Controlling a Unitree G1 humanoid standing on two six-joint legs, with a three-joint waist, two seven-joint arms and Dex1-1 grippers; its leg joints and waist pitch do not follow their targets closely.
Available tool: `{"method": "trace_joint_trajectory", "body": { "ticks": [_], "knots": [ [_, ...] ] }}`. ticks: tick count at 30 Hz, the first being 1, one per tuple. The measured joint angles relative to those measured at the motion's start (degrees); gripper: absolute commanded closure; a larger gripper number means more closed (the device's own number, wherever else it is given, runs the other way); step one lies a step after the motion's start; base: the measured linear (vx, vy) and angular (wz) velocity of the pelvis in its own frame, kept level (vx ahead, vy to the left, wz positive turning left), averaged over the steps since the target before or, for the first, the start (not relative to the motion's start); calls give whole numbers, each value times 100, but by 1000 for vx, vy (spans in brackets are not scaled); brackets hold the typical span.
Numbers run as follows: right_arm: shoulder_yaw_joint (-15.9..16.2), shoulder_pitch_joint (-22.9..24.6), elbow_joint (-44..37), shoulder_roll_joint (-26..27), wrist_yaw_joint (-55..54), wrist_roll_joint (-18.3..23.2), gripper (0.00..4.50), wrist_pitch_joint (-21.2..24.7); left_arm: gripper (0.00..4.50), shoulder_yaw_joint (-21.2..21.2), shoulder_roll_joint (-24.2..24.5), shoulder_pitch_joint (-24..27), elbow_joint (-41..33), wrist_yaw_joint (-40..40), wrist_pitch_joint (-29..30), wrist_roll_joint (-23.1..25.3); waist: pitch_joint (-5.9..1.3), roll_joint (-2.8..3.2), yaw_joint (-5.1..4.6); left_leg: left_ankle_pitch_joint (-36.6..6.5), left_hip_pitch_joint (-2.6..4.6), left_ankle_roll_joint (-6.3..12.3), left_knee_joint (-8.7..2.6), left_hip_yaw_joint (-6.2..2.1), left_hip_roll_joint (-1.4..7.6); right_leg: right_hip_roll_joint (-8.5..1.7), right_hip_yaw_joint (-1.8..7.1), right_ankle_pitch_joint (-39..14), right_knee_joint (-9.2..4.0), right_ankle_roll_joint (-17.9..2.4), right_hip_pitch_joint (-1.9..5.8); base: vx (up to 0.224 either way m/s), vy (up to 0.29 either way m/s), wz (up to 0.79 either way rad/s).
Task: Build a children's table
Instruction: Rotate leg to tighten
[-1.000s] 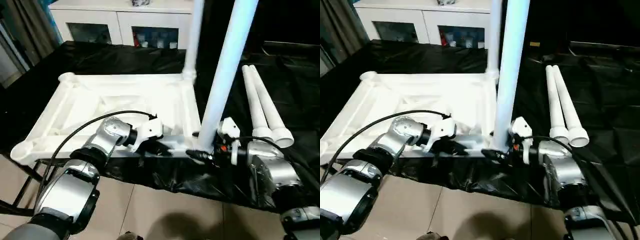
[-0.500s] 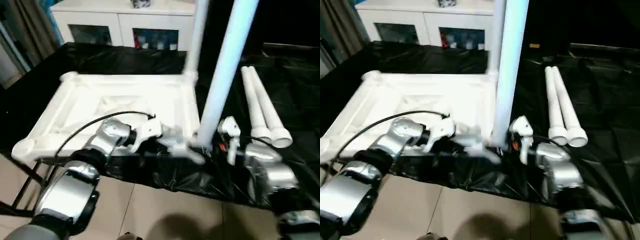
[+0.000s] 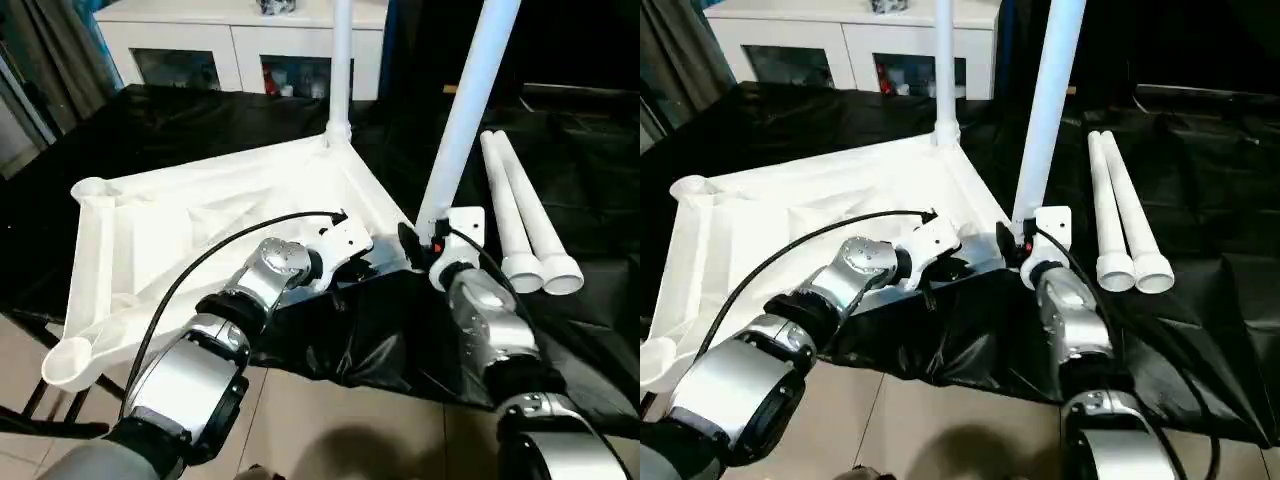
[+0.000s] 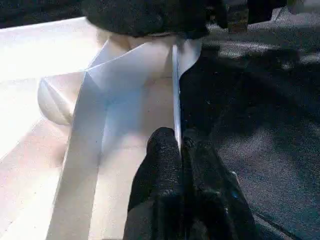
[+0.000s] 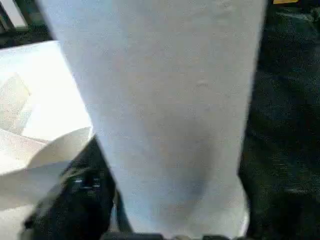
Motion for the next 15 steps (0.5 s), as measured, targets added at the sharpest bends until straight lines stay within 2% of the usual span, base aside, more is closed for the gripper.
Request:
{"method": "trace_joint_trajectory", "body": {
  "ticks": [2,6,9,14,15],
  "knots": [
    [56,36,-49,-37,6,-31,66,0,450,-34,13,2,9,20,-57,12,0,5,3,0,0,0,1,0,1,0,-1,0,1,0,0,0,0,0],
    [246,434,-640,-269,164,-140,66,129,450,-60,16,8,30,93,-216,106,3,9,31,0,-10,0,1,-1,1,-1,-3,-1,-1,1,0,0,0,0],
    [343,883,-1368,-552,517,-124,66,446,450,-68,11,8,40,134,-248,115,3,10,28,2,-20,7,6,0,-1,-4,-2,0,-3,1,-6,0,0,0],
    [358,1599,-2654,-1174,1234,128,66,1150,450,-52,7,-7,149,294,-344,121,4,8,19,6,-17,12,8,-1,-1,-4,-3,5,-1,7,-5,0,0,0],
    [369,1735,-2896,-1273,1328,178,64,1253,406,-35,4,-10,161,297,-344,119,5,6,21,6,-18,12,7,-1,0,-4,-3,6,-2,12,-7,0,0,0]
  ]
}}
